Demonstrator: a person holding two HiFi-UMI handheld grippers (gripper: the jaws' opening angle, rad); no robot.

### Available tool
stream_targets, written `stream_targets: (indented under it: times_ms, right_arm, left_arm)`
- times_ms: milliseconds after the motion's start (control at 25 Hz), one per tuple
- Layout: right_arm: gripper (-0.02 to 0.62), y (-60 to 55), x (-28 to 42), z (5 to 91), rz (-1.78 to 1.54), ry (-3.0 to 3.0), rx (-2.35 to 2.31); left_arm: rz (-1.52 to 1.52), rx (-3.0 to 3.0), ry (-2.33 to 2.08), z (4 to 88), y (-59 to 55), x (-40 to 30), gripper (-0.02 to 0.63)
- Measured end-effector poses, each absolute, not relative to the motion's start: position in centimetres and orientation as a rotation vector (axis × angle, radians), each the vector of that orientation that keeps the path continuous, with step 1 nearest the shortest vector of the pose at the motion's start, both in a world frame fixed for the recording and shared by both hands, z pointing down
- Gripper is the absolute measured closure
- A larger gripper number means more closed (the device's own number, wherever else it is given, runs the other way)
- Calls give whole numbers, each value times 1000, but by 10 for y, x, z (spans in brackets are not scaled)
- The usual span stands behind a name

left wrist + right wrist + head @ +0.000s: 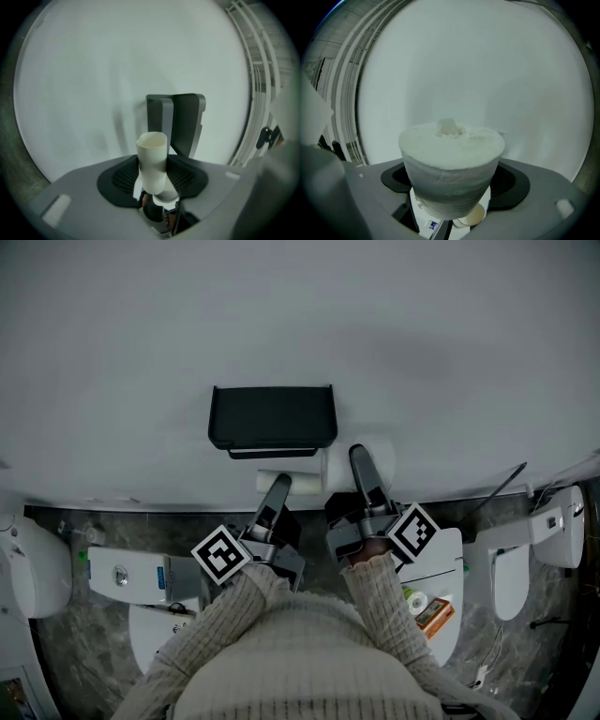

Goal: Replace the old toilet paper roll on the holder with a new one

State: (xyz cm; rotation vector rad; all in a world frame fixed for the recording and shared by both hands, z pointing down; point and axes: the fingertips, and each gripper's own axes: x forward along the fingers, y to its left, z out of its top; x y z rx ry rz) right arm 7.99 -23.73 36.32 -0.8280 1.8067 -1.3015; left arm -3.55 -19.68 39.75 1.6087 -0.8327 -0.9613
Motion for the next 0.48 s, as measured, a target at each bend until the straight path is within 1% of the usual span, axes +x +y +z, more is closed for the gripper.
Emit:
stream_targets:
  times_ms: [200, 480]
  right_arm:
    - [147, -246, 64, 367, -1317, 1814, -820]
    - [147, -254, 63, 365, -1320, 1825, -815]
  left_arm:
    - [-978, 1599, -874, 403, -194, -58, 439]
    - [-1000, 1574, -909, 406, -187, -67, 439]
